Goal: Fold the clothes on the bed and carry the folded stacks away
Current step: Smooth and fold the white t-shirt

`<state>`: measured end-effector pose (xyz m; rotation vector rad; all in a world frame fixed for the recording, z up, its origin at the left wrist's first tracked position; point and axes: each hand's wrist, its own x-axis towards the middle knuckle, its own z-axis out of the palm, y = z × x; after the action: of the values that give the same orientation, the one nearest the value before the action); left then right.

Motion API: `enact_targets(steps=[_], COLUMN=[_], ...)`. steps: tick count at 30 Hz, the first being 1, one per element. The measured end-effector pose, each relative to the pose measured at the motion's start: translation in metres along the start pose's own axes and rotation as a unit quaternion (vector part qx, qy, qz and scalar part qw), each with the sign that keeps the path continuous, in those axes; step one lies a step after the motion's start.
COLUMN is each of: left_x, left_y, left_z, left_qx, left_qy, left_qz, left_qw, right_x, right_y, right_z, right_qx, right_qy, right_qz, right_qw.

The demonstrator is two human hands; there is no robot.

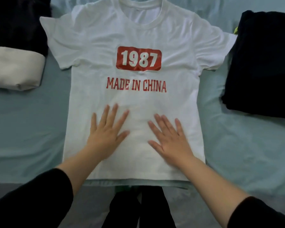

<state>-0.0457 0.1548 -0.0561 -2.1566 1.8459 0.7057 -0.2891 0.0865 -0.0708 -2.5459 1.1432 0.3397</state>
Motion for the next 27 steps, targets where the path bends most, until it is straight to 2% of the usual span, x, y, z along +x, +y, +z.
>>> enact_targets(steps=[5,7,9,12,15,17,21,27], left_x=[-0.067,-0.079,-0.094,-0.11,-0.113,-0.115,-0.112,-0.107], left_y=[-0.03,-0.03,-0.024,-0.016,-0.01,-0.008,-0.007,-0.002], left_z=[0.038,0.034,0.024,0.025,0.027,0.027,0.021,0.009], left_qx=[0.027,0.042,0.051,0.04,0.014,0.012,-0.014,0.036], left_qy=[-0.024,-0.041,-0.07,0.003,0.017,0.013,0.016,-0.011], left_qz=[-0.006,0.016,0.075,0.196,0.178,0.164,0.13,0.13], left_qw=[0.999,0.998,0.993,0.98,0.984,0.986,0.991,0.991], right_x=[-0.04,-0.053,-0.077,-0.112,-0.125,-0.125,-0.114,-0.099], right_y=[-0.012,-0.027,-0.042,-0.045,-0.039,-0.032,-0.025,-0.013], right_z=[0.01,0.003,-0.004,-0.005,0.001,0.001,-0.003,-0.018], right_qx=[0.006,-0.006,0.0,0.033,0.031,0.014,-0.003,0.003], right_qy=[-0.047,-0.064,-0.073,-0.013,0.003,0.001,-0.015,-0.076], right_qz=[0.129,0.104,0.045,0.034,0.1,0.115,0.109,0.083], right_qw=[0.99,0.993,0.996,0.999,0.994,0.993,0.994,0.994])
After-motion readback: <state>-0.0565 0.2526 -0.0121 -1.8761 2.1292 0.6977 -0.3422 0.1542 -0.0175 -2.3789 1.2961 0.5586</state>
